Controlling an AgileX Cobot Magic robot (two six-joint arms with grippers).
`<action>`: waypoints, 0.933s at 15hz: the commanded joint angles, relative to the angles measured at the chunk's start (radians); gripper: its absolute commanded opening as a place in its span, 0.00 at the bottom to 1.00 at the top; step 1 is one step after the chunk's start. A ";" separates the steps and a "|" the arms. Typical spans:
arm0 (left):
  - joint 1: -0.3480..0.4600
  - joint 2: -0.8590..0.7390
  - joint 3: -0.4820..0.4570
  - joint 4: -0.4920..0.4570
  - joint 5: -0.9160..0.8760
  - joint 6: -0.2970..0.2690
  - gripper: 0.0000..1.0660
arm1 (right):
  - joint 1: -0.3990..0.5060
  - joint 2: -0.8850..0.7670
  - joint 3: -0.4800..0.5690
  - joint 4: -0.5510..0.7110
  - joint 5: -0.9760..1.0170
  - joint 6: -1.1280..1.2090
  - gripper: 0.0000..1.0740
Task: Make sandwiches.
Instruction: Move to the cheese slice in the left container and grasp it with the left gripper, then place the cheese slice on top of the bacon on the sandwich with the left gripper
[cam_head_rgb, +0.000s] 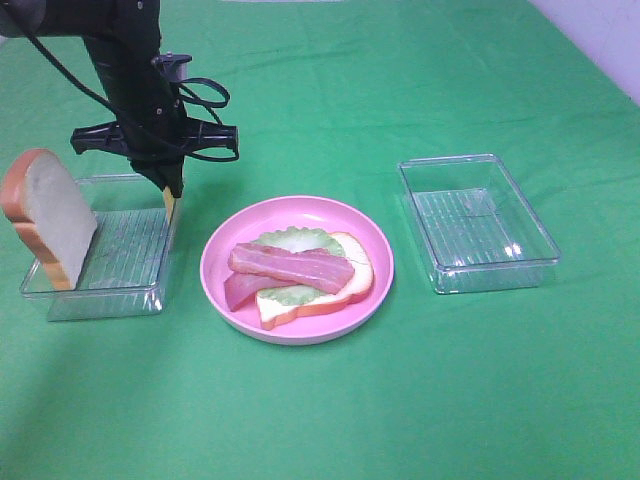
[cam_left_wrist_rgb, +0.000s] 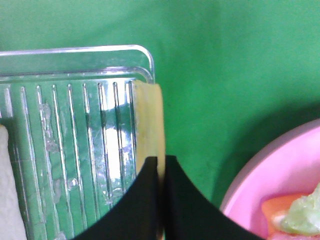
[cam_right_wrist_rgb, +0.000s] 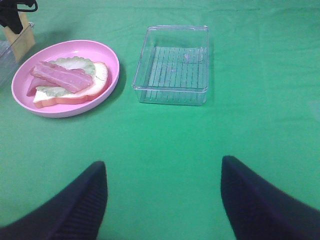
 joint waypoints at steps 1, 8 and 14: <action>-0.002 -0.002 -0.003 -0.003 -0.005 0.000 0.00 | 0.001 -0.016 0.001 0.002 -0.011 -0.012 0.58; -0.002 -0.153 -0.004 -0.353 -0.051 0.170 0.00 | 0.001 -0.016 0.001 0.002 -0.011 -0.012 0.58; -0.047 -0.101 -0.001 -0.791 -0.001 0.531 0.00 | 0.001 -0.016 0.001 0.002 -0.011 -0.012 0.58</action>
